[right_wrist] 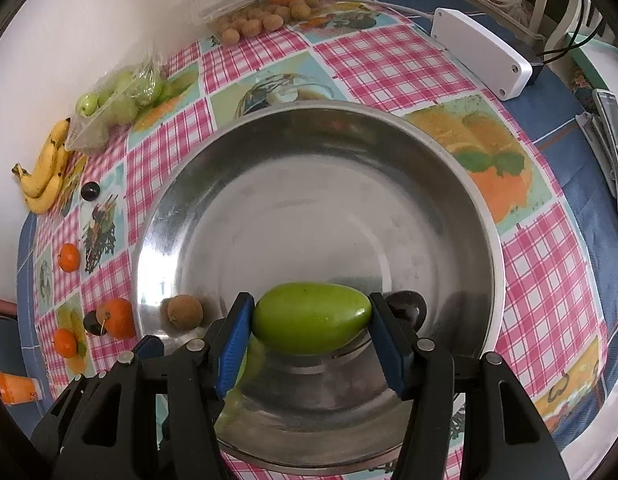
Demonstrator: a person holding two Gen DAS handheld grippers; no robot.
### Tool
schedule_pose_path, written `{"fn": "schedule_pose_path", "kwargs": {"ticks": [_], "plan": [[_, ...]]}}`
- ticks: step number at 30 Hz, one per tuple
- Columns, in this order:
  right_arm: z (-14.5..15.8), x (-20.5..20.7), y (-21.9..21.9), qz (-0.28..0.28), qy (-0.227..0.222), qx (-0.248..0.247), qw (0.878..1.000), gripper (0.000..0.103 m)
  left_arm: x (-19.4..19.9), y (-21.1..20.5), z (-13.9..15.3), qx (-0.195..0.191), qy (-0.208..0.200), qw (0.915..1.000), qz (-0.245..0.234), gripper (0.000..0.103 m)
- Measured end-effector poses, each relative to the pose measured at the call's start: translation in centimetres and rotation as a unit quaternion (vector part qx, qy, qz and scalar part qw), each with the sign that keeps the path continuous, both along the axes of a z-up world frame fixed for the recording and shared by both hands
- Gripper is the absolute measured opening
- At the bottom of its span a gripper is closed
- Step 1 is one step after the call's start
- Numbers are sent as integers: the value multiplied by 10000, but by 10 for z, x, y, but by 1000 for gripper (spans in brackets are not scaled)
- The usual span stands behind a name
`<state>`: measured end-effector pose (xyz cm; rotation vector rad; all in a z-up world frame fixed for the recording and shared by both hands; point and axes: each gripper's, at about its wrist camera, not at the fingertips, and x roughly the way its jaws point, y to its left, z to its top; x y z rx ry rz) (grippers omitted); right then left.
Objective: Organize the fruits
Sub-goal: 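Open the right tool to drop the mango while the left tool drops the apple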
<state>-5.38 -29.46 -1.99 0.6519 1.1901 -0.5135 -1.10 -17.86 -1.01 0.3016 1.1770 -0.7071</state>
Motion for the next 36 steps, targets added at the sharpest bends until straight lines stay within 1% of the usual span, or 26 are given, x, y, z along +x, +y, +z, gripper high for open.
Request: {"fn": "schedule_pose_path", "kwargs": {"ticks": [3,11,15,20,23,27,30,33,36], "plan": [[4,-1,-1,-55,-153,36,9999,61,2,1,1,-4,-2,10000,30,56],[16,-3,-1,-122,-323,-64,9994,61,8,10,10,-106,-12,9998,176,56],[21,-5,-2,-156,-408,-95,9990,61,16,18,15,-183,-19,9992,359,56],[19,-7,-4,-183,-371,-92,9991,61,31,33,20,-120,-115,9970,758,56],[18,-8,-2,-137,-302,-94,9994,61,44,48,19,-4,-91,9933,1154,60],[15,-2,5,-30,-232,-115,9997,61,58,69,12,227,34,9869,1594,60],[14,1,10,108,-185,-149,9997,61,66,81,8,275,141,9818,1874,60],[12,5,15,222,-146,-168,9995,62,70,89,7,261,178,9782,2054,63],[11,7,18,291,-117,-192,9993,62,70,93,8,253,190,9768,2116,63]]}}
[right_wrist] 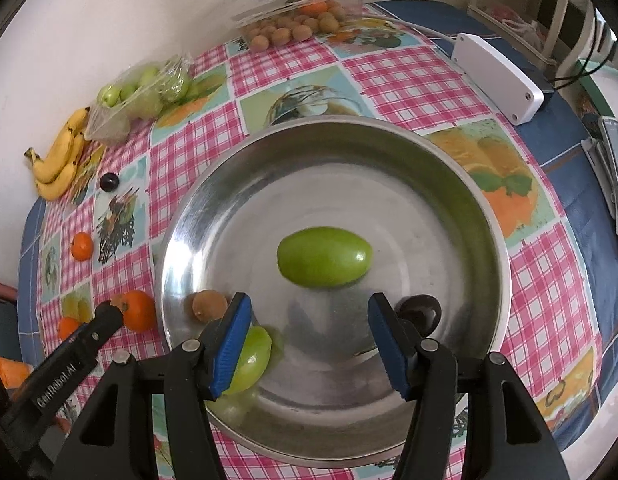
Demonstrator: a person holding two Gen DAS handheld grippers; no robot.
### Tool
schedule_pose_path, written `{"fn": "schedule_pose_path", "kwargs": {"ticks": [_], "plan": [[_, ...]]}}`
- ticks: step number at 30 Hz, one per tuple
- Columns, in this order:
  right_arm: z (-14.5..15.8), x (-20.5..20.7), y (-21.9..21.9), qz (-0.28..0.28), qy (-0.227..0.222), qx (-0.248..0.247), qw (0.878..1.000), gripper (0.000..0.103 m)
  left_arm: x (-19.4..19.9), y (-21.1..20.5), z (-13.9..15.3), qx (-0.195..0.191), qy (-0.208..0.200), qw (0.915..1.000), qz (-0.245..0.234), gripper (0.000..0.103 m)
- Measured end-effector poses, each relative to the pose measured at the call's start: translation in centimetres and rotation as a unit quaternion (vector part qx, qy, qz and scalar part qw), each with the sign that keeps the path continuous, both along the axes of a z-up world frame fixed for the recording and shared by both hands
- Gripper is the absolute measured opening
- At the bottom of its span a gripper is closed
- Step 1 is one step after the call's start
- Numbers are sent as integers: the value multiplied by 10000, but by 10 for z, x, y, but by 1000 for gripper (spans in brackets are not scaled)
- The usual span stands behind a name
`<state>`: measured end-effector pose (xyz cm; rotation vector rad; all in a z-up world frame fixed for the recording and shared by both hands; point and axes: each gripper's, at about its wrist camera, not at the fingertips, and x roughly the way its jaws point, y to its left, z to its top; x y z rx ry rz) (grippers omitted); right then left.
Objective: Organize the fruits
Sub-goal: 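Open the right tool to drop the mango while the left tool drops the apple, then withdraw both tools from the bowl toward the tangerines on the cloth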
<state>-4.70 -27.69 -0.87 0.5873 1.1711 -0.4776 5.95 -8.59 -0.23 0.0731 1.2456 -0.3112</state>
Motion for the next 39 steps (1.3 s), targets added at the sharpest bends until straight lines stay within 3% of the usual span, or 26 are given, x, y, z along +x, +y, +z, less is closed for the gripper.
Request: {"fn": "schedule_pose_path", "kwargs": {"ticks": [3,5,7,15,17,20,22,26,29,39], "plan": [[-1,0,1,31,30,-20,10000,63,1,0,-1,80,-25,10000,6,70],[-2,1,1,44,50,-34,10000,73,2,-1,-3,147,-41,9999,35,83],[-2,1,1,42,44,-52,10000,79,2,0,-4,215,-50,9997,51,88],[-4,2,2,125,41,-104,9999,82,3,4,-5,390,-163,9990,161,96],[-4,2,2,131,45,-117,9998,82,3,5,-4,413,-179,9988,190,102],[-4,2,2,121,48,-130,9998,83,4,7,-4,408,-227,9986,231,103],[-5,2,1,107,56,-130,9998,94,4,7,-3,420,-266,9985,250,103],[-4,2,2,116,27,-148,9998,94,5,10,-1,508,-423,9973,324,103],[-3,3,3,133,-10,-204,9997,101,6,13,0,528,-454,9968,382,103],[-2,3,3,178,-112,-223,9995,101,6,12,1,465,-446,9973,343,103]]}}
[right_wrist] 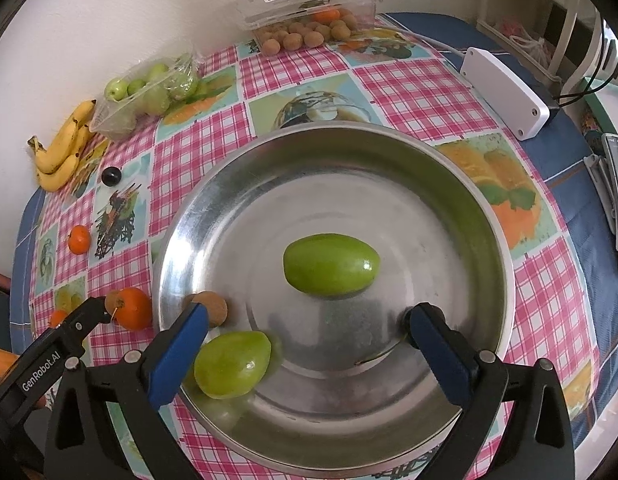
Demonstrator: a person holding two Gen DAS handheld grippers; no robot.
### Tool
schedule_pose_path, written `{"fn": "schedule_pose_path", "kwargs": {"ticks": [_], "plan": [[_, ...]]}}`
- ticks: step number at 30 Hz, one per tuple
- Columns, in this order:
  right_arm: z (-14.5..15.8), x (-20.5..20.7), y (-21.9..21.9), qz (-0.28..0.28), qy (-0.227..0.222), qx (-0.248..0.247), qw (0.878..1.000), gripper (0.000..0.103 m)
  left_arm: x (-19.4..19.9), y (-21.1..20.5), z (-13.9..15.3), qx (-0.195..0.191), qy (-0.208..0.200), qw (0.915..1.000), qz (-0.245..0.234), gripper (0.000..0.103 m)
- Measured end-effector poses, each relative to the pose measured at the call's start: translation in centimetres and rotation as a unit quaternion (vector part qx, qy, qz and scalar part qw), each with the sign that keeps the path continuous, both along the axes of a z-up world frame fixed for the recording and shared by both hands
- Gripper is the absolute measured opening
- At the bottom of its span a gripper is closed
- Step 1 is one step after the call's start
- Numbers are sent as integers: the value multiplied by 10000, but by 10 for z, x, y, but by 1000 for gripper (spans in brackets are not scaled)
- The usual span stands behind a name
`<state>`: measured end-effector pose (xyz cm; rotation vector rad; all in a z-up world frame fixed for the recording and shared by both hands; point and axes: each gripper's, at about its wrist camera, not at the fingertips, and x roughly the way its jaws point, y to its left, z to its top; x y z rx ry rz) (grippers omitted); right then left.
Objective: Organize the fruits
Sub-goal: 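Withdraw both tools from the bowl toward the tangerines on the cloth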
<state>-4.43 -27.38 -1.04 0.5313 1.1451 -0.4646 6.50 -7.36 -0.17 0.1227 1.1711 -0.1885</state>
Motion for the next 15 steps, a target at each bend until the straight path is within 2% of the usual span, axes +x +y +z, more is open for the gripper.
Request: {"fn": "schedule_pose_path", "kwargs": {"ticks": [11,15], "plan": [[0,-1,1,14,-62,42,10000,101,8,14,11,-216,-69,9997,-13,103],[0,0,4,52,-40,52,10000,101,15,26,17,-178,-161,9997,-20,103]]}}
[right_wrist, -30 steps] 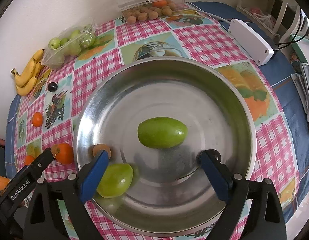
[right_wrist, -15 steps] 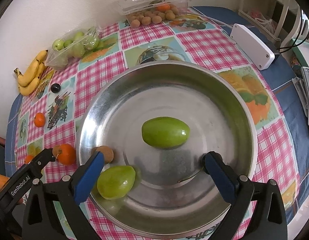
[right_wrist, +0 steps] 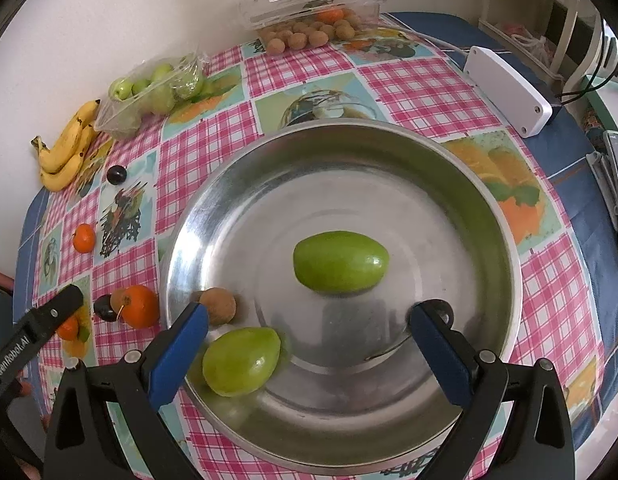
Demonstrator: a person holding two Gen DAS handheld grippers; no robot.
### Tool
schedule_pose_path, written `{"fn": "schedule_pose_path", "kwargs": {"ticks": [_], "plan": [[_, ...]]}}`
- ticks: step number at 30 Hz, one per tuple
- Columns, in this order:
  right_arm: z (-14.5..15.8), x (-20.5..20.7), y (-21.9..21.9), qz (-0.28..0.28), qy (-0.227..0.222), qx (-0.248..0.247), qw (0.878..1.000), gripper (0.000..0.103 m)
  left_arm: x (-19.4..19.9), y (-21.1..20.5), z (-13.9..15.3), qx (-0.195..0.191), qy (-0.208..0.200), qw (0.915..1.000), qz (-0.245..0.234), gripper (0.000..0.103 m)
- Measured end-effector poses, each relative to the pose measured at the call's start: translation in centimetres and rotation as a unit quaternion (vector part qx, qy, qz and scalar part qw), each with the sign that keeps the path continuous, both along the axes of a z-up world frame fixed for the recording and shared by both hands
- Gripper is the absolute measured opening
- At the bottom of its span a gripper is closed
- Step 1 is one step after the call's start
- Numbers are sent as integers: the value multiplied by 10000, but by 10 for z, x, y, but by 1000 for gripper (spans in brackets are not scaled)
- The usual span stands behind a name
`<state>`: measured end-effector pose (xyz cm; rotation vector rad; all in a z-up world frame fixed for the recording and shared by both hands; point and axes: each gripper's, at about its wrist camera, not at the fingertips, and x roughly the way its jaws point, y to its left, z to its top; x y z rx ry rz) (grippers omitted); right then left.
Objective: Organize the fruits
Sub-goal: 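Withdraw both tools from the bowl toward the tangerines on the cloth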
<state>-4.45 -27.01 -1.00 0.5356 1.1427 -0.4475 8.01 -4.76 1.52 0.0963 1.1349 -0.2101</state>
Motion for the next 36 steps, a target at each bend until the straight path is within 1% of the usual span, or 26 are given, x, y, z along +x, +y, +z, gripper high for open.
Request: {"fn": "schedule_pose_path", "kwargs": {"ticks": [4,7,11,14,17,20,25,29,33,35,36], "plan": [[0,4,5,108,21,-17,9999,101,9,18,6,23,-74,9999,152,103],[1,9,13,198,-25,76,9998,101,17,39,10,-69,-96,9994,336,103],[4,15,24,319,-125,171,9993,101,27,71,16,-110,-169,9971,728,103],[7,22,37,467,-158,144,9987,101,32,90,16,-273,-114,9950,952,103],[9,31,52,654,-220,193,9974,101,35,104,14,-376,-47,9936,1066,103],[9,40,67,830,-289,276,9957,101,37,112,12,-346,-41,9923,1187,103],[11,54,96,1246,-473,336,9905,101,39,115,3,-448,73,9912,1242,103],[14,61,107,1451,-558,220,9876,101,39,110,-8,-510,236,9911,1205,103],[10,69,113,1644,-518,244,9847,101,39,106,-14,-485,235,9917,1169,103],[7,74,118,1804,-400,158,9827,101,40,105,-17,-478,309,9916,1166,103],[6,77,121,1906,-343,34,9811,101,41,106,-19,-495,365,9912,1172,103]]}}
